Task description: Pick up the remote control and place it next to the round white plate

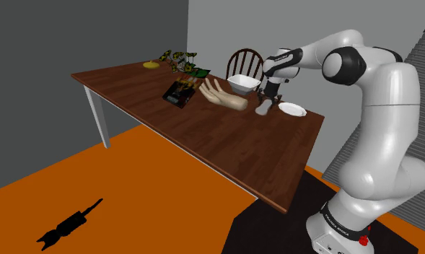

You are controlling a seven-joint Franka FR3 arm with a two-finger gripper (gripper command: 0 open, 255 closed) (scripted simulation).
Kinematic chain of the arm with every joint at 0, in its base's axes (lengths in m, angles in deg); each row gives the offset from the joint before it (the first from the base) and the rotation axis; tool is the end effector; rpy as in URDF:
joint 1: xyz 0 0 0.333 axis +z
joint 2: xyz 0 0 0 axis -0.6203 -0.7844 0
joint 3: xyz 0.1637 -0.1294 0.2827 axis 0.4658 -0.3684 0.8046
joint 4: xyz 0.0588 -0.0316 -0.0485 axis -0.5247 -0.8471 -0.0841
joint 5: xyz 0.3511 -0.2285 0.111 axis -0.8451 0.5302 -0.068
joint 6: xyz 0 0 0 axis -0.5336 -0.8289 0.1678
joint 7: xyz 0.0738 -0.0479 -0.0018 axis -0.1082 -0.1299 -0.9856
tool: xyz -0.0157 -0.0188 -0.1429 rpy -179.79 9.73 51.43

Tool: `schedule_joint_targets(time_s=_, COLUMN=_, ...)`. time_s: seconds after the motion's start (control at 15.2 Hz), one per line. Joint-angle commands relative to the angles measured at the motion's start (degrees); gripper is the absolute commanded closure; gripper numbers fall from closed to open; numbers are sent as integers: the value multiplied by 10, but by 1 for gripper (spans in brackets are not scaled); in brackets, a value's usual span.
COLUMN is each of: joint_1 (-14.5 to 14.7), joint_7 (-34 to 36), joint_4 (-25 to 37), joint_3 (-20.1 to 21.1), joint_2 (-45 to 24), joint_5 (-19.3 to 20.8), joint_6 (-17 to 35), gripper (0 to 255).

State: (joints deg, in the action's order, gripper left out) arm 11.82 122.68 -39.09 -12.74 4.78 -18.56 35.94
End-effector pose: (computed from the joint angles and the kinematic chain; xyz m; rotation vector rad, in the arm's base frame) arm 0.6498 -0.3769 0.2990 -2.5440 1.8110 -0.0049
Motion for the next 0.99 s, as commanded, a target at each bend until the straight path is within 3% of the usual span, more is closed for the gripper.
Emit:
schedule_joint_targets(time_s=0.0, joint_1=-17, joint_7=-20, joint_4=39, joint_3=-3, joint_2=-25, joint_5=-4, joint_6=-14, gripper=255)
schedule_joint_targets(time_s=0.2, joint_1=-45, joint_7=-50, joint_4=112, joint_3=-7, joint_2=-69, joint_5=-9, joint_6=-45, gripper=255)
schedule_joint_targets(time_s=0.92, joint_1=-46, joint_7=-53, joint_4=88, joint_3=-4, joint_2=-107, joint_5=-13, joint_6=17, gripper=255)
